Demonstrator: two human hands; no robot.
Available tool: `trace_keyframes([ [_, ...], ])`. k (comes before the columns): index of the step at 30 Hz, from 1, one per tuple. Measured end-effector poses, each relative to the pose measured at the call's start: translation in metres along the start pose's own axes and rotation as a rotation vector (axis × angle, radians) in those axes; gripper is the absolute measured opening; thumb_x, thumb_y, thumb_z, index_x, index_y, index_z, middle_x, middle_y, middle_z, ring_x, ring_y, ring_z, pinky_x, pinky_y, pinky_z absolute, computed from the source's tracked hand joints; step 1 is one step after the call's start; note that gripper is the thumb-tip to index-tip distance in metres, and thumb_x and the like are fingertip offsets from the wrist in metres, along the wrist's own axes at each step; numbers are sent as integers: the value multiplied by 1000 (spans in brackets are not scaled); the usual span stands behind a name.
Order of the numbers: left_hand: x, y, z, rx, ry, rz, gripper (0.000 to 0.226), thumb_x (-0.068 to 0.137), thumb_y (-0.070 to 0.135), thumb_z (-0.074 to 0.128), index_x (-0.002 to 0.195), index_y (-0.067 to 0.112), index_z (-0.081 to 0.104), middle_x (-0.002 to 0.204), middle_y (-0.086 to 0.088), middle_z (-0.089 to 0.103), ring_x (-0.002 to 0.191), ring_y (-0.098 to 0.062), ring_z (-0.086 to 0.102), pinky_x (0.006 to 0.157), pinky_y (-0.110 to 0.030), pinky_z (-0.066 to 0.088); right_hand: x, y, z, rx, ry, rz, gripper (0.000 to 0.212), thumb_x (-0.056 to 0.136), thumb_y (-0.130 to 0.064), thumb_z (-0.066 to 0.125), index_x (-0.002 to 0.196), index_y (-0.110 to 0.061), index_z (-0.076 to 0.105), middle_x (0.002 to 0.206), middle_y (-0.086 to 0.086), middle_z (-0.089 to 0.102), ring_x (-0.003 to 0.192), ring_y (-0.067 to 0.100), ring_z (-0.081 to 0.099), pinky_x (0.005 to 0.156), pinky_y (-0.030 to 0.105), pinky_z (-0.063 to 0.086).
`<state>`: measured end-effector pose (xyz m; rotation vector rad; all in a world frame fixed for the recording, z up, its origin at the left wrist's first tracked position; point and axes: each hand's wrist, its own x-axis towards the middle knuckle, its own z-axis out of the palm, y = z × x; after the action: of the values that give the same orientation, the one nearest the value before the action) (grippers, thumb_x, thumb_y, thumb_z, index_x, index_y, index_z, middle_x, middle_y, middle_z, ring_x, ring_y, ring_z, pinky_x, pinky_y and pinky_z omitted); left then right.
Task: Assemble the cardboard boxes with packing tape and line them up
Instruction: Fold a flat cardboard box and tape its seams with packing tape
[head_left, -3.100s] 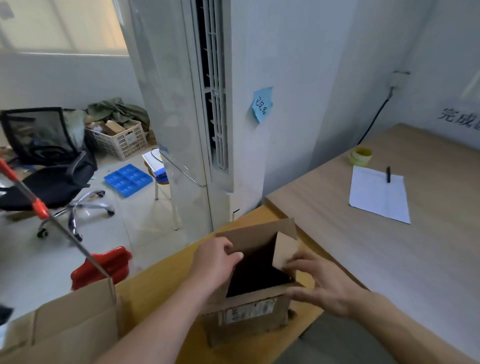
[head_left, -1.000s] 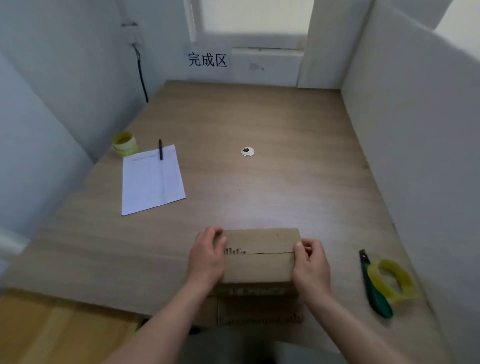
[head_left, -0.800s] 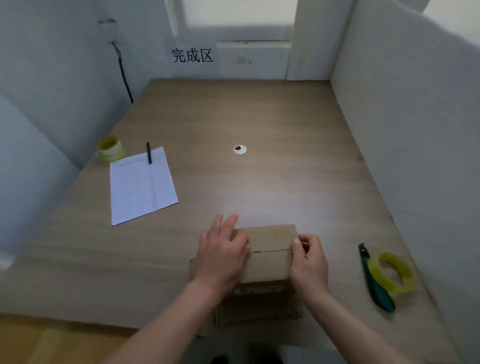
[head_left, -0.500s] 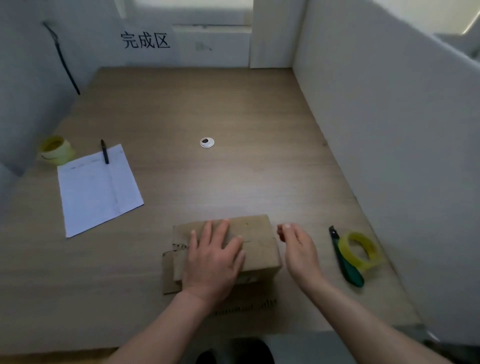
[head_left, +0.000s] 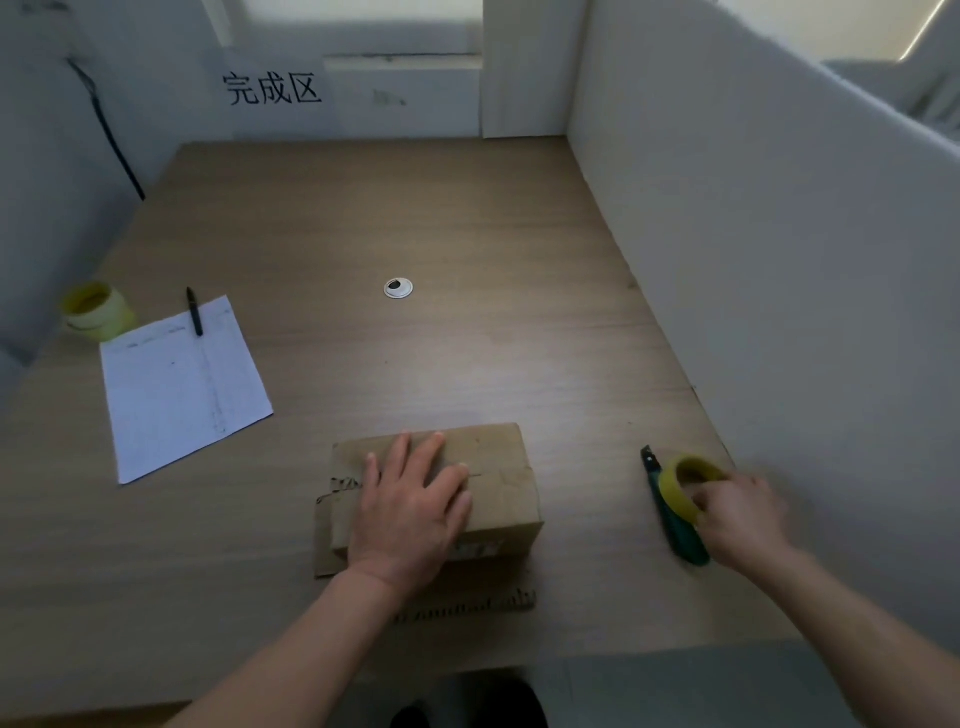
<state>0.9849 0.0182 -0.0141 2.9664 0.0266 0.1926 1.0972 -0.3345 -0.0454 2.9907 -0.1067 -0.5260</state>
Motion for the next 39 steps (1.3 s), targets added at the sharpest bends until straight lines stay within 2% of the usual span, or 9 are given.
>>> trace_keyframes([
  [5,-1,-2,0,-52,-41,-13,38,94,53,32,111,34,60,145,-2,46,139,-36,35,110,-62,29,-4,4,-24,144,73,-39,13,97,-29,48,93,-22,58,102,8,64,95,31,58,75,36,45],
  [8,-1,-2,-5,-103,-82,-27,42,93,56,28,112,35,59,147,1,42,143,-32,27,114,-59,21,-10,-13,-61,518,139,-61,15,98,-21,47,88,-13,55,82,12,63,79,35,59,68,41,47],
  [11,-2,-2,-10,-188,-134,-56,46,92,58,25,118,35,56,151,6,36,147,-25,17,120,-54,12,-37,-63,-110,963,199,-241,17,99,-20,48,87,-15,58,74,8,67,67,16,65,60,34,49],
  [14,-4,-3,-20,-374,-112,-120,37,94,41,50,128,27,52,147,6,41,146,-18,20,123,-43,7,-77,-128,-141,1247,-4,-527,20,101,-9,47,87,-5,61,65,9,64,51,6,60,53,25,46],
  [16,-4,-4,-28,-529,-46,-192,49,86,20,65,132,19,50,139,1,49,136,-18,36,121,-36,16,-90,-160,-134,1290,-141,-670,21,101,-6,48,86,-3,62,61,13,63,52,16,59,53,29,48],
  [19,-3,-9,-35,-762,27,-357,60,81,2,62,137,17,48,131,2,55,122,-14,49,109,-26,35,-96,-188,-109,1305,-217,-712,21,100,-4,50,86,1,64,59,11,59,51,17,55,52,29,46],
  [24,1,-19,-48,-1118,69,-517,49,86,-13,49,130,6,57,129,-7,60,122,-15,55,107,-22,40,-103,-203,-89,1348,-136,-728,30,101,-14,52,76,-13,68,57,-2,58,52,12,52,51,25,43],
  [30,3,-28,-57,-1191,-32,-393,41,88,-4,59,129,5,61,113,2,65,101,1,61,93,-12,46,-109,-209,-82,1379,-160,-740,48,103,-22,47,58,-23,63,55,0,55,52,14,49,50,25,41],
  [39,12,-33,-59,-1236,-13,-571,27,93,4,59,118,3,67,106,-5,71,93,-8,65,82,-10,49,-112,-206,-73,1475,-224,-717,40,92,-33,45,65,-9,64,56,2,57,52,11,49,50,19,40],
])
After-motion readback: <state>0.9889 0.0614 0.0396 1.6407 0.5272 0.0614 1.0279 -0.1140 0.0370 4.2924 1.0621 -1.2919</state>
